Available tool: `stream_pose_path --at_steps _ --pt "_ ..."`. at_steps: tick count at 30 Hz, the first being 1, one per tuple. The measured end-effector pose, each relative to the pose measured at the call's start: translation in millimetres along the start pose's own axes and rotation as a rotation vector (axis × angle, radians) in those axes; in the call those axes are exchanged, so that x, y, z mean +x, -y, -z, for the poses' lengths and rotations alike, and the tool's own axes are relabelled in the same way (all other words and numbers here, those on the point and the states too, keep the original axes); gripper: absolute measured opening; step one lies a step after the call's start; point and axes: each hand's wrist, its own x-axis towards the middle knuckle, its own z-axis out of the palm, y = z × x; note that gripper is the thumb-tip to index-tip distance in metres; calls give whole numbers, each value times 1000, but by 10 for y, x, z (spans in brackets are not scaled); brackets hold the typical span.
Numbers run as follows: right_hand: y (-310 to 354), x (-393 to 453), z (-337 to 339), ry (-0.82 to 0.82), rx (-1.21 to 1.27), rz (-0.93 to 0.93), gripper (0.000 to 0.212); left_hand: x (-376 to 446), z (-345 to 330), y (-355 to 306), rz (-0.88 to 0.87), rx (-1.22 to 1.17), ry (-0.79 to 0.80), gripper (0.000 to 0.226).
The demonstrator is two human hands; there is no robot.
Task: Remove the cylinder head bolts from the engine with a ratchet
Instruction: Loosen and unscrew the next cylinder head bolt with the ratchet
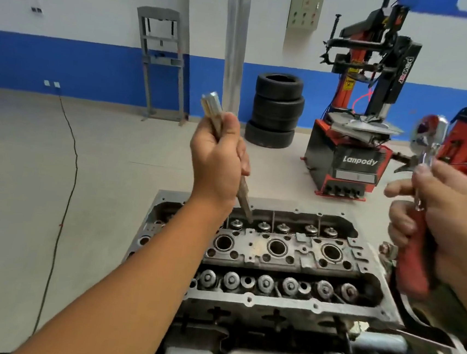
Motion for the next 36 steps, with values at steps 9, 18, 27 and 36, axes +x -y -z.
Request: stream_pose_path --at_steps 9,18,27,36 --pt "-154 49 -77 197 180 -27 67 79 35 405 136 -1 80 30" --pt "-86 -73 -485 183 372 -61 17 258 99 268 127 -89 193 31" --pt "-8 -22 -632 164 361 -279 34 220 69 268 118 -45 286 30" --pt "317 11 -945 303 325 -364 36 104 -74 270 7 185 266 17"
